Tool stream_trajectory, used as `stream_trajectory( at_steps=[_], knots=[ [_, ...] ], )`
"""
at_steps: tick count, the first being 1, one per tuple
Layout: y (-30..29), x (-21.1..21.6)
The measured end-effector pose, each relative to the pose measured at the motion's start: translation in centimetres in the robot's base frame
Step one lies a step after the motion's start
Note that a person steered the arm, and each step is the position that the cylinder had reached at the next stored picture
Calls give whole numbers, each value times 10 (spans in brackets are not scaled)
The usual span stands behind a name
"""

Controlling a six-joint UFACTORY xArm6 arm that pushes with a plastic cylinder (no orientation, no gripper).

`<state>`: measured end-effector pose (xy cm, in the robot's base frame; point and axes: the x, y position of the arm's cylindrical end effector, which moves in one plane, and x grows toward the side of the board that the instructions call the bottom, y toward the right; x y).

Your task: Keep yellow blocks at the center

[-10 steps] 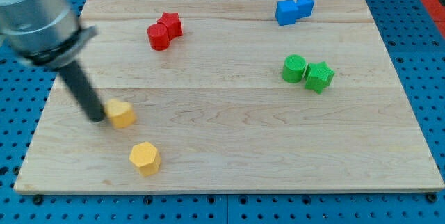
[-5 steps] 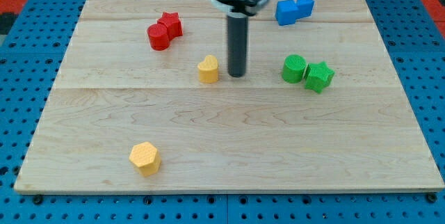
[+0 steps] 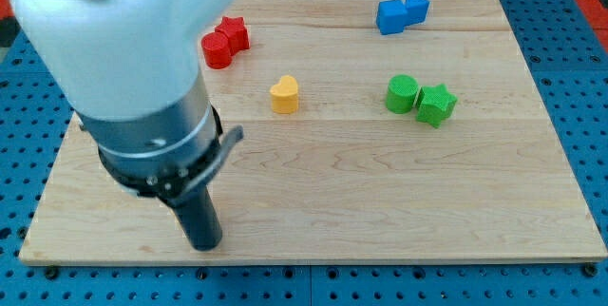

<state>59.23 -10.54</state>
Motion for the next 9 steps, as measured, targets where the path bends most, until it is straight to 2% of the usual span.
stream_trajectory(
  at_steps=[1, 2, 3, 4, 5, 6, 7, 8, 9],
  knots=[
    [0, -48],
    [9, -72],
    [22, -23],
    [-19, 17],
    [-25, -10],
    [-23, -73],
    [-26, -58],
    [-78, -57],
    [-14, -107]
  ],
)
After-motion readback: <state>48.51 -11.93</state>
